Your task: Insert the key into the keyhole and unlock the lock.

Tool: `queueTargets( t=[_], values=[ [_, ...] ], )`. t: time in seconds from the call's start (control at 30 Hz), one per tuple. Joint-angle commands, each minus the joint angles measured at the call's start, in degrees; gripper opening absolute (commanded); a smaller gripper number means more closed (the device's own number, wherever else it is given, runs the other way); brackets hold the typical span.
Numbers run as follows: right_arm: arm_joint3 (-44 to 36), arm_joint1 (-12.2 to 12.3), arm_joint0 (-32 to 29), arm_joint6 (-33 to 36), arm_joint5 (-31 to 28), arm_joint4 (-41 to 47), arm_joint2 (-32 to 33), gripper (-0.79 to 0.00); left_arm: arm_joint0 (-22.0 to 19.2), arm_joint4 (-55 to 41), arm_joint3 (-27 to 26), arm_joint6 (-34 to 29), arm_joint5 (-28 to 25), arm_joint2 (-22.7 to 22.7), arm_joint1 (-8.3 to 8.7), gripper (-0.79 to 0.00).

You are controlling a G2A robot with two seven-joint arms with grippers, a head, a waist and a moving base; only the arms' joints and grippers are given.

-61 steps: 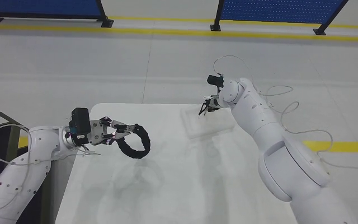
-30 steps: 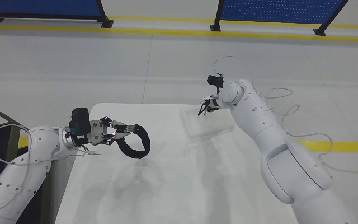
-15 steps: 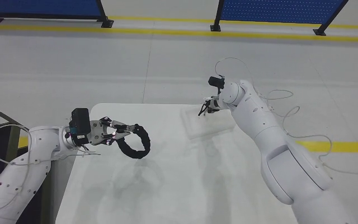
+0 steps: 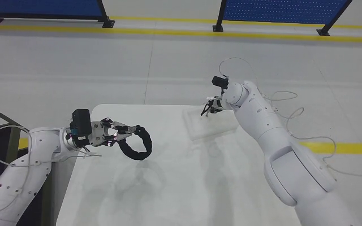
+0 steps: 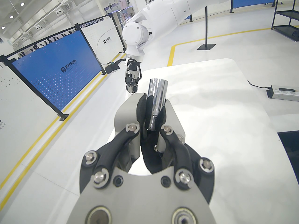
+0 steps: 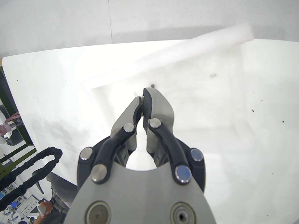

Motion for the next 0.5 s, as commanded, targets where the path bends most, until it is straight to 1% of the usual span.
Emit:
queueTargets(
  t=[0.0, 0.47],
  values=[
    [-0.05, 0.01, -0.05, 0.02, 0.03, -0.13, 0.13, -0.785, 0.0, 0.0, 0.0, 0.0, 0.0, 0.0, 0.0, -0.785],
    [-0.82, 0.33, -0.39, -0.02, -0.34, -0.7, 1.32, -0.785, 0.0, 0.0, 0.0, 0.0, 0.0, 0.0, 0.0, -0.785]
  ],
)
